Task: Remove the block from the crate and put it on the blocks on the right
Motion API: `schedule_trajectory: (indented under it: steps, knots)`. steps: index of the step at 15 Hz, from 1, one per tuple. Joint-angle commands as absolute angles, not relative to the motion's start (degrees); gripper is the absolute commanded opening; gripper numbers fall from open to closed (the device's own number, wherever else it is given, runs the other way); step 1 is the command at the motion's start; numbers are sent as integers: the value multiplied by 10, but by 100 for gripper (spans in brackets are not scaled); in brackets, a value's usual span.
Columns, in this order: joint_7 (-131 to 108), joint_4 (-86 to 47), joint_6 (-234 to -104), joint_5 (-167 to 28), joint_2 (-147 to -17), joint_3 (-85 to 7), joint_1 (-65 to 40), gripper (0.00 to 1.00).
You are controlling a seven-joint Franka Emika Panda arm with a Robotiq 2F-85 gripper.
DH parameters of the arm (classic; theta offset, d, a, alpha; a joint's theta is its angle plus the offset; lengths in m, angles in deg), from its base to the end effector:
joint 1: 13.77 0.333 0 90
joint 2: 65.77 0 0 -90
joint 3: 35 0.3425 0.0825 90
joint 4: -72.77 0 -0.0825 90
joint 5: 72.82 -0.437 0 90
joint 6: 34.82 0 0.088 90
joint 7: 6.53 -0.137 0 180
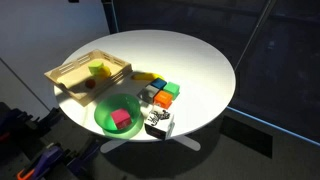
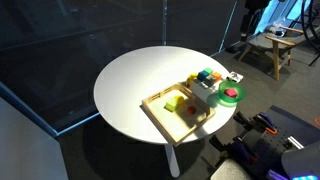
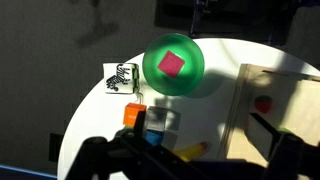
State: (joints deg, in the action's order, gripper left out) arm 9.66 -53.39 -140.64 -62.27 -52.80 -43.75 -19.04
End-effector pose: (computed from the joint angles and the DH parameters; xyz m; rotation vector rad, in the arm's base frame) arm 0.4881 -0.1441 0.4415 3.0264 0.1603 -0.2452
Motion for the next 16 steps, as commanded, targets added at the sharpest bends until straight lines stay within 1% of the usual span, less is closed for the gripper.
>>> schedule_trajectory:
  steps: [1,10,16]
  knots:
    - [97,-533,-1405,-623,-528,-435,-193,100]
    - [95,-533,-1414,-626,-528,-435,-191,100]
    - [103,-527,-1457,-650,-543,-431,-185,100]
